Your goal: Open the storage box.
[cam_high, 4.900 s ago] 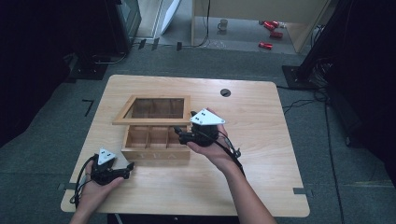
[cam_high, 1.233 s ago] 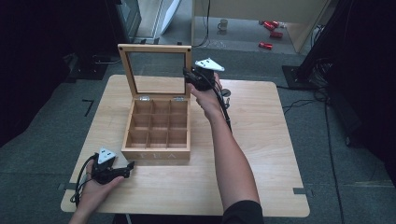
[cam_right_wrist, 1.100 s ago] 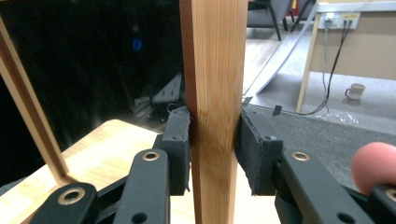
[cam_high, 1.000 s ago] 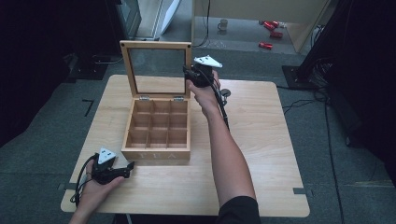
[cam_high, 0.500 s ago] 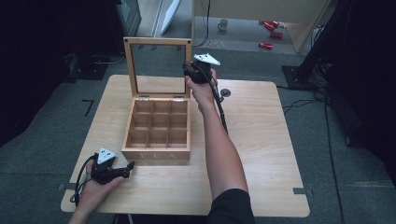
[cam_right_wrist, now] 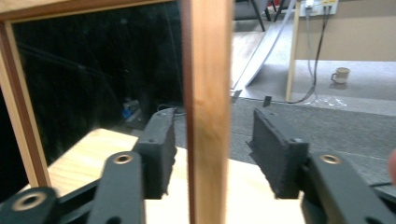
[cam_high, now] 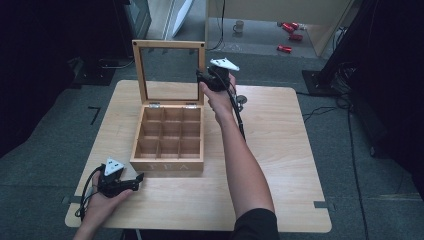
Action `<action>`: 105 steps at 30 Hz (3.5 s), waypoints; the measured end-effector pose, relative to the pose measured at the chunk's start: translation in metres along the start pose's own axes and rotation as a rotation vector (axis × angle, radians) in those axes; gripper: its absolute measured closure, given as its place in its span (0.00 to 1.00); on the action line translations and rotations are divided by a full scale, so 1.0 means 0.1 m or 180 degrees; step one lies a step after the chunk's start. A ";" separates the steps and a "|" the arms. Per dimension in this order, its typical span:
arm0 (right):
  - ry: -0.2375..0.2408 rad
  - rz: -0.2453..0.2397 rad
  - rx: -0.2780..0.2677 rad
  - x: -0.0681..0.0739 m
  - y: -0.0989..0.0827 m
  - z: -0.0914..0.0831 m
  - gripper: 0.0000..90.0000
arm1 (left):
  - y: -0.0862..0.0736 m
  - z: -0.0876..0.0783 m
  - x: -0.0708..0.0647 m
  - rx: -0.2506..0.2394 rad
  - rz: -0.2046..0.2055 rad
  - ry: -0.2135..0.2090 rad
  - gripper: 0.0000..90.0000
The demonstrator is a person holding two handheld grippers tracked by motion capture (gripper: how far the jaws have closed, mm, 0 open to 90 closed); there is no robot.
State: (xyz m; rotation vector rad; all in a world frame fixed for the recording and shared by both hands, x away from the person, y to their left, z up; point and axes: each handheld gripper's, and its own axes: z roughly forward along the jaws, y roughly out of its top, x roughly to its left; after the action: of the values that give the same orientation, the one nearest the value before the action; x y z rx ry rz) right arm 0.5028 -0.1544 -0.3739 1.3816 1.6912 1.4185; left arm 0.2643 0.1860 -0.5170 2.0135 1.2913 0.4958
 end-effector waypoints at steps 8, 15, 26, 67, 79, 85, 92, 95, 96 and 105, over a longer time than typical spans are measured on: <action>-0.0093 -0.0075 0.0149 -0.15 -0.07 -0.31 0.33 | 0.00 0.00 -0.01 0.0002 0.0005 0.0013 0.17; -0.0185 -0.0196 0.0297 -0.28 -0.20 -0.62 0.22 | 0.00 0.00 -0.01 0.0004 0.0002 0.0022 0.17; -0.0185 -0.0269 0.0330 -0.47 -0.43 -1.12 0.17 | 0.00 0.01 -0.02 0.0009 0.0015 0.0034 0.17; -0.0838 0.0228 0.0603 -1.63 -1.64 -2.62 0.16 | 0.00 0.01 -0.05 0.0034 0.0076 0.0110 0.18; -0.0989 0.0307 0.0796 -1.79 -1.99 -2.89 0.16 | 0.00 0.02 -0.06 0.0037 0.0083 0.0128 0.18; -0.1017 0.0318 0.0913 -1.82 -2.14 -3.01 0.16 | 0.00 0.01 -0.06 0.0037 0.0082 0.0127 0.18; -0.1049 0.0307 0.1023 -1.80 -2.24 -3.16 0.16 | 0.00 0.01 -0.06 0.0043 0.0088 0.0132 0.18; -0.1081 0.0248 0.1110 -1.77 -2.28 -3.19 0.16 | 0.00 0.01 -0.06 0.0040 0.0086 0.0129 0.18; -0.1084 0.0223 0.1118 -1.76 -2.29 -3.20 0.16 | 0.00 0.01 -0.06 0.0043 0.0088 0.0130 0.18; -0.1082 -0.0016 0.1235 -1.68 -2.31 -3.19 0.15 | 0.00 0.01 -0.06 0.0037 0.0082 0.0125 0.18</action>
State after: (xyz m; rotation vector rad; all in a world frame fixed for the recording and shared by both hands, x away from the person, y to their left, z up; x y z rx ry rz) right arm 0.1982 -0.4142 -0.5253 1.7080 1.7907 0.8134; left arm 0.2626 0.1804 -0.5176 2.0417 1.2959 0.5437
